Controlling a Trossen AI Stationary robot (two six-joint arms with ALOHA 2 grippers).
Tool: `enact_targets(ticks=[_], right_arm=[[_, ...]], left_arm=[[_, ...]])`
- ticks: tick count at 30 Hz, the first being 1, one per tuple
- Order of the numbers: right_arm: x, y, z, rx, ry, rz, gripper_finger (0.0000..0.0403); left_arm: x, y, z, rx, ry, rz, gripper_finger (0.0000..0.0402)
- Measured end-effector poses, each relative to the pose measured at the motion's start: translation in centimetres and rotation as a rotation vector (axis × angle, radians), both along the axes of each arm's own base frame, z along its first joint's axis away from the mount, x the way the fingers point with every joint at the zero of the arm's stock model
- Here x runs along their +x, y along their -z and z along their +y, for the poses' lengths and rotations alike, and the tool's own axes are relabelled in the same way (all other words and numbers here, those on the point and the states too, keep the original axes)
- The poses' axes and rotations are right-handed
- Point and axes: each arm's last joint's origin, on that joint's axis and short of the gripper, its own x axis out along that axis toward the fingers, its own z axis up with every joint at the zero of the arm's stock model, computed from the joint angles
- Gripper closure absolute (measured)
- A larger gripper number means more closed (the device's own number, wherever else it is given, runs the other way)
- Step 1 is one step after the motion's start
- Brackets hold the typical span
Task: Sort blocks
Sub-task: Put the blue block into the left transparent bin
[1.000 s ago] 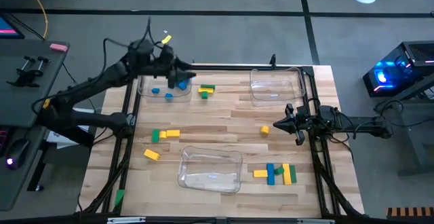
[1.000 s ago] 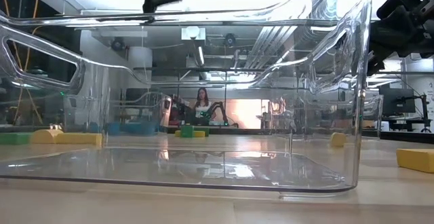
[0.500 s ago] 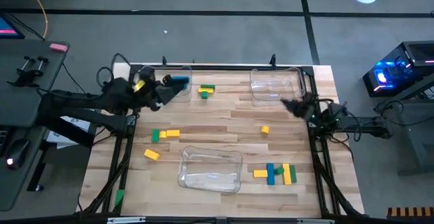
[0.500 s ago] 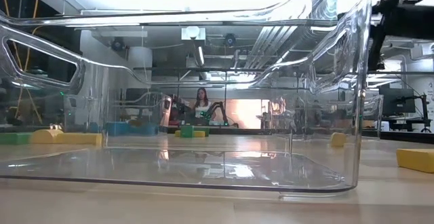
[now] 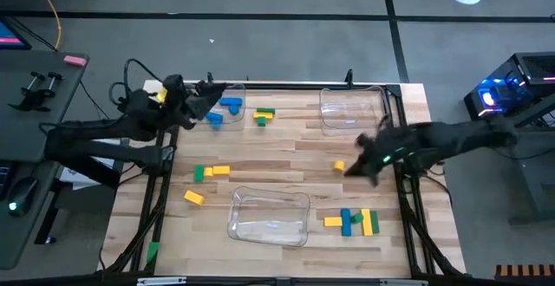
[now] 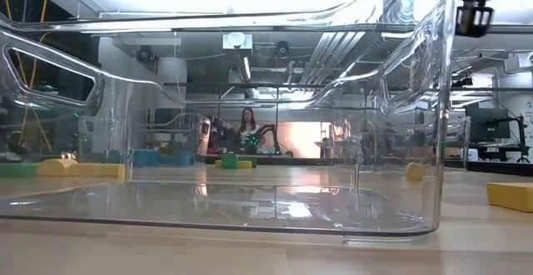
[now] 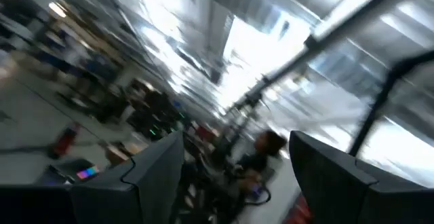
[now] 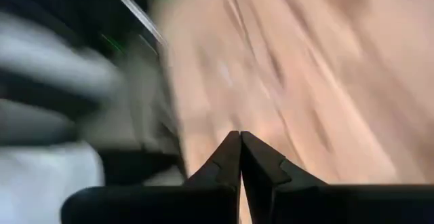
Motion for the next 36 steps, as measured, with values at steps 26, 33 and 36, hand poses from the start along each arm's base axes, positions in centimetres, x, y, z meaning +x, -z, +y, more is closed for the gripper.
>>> enact_targets(ticks=[26, 33, 36], right_arm=[[8.5, 8.6, 5.7, 0.206, 0.586, 0.942, 0.0193], [7.7, 10.5, 5.6, 0.247, 0.697, 0.990, 0.0181], [7.5, 11.4, 5.5, 0.272, 0.719, 0.984, 0.0181]], left_arm=[[-5.6, 1.8, -1.0, 0.021, 0.258, 0.308, 0.0148], [-5.6, 1.8, -1.0, 0.021, 0.254, 0.307, 0.0148], [-5.6, 1.8, -1.0, 0.025, 0.252, 0.308, 0.0148]])
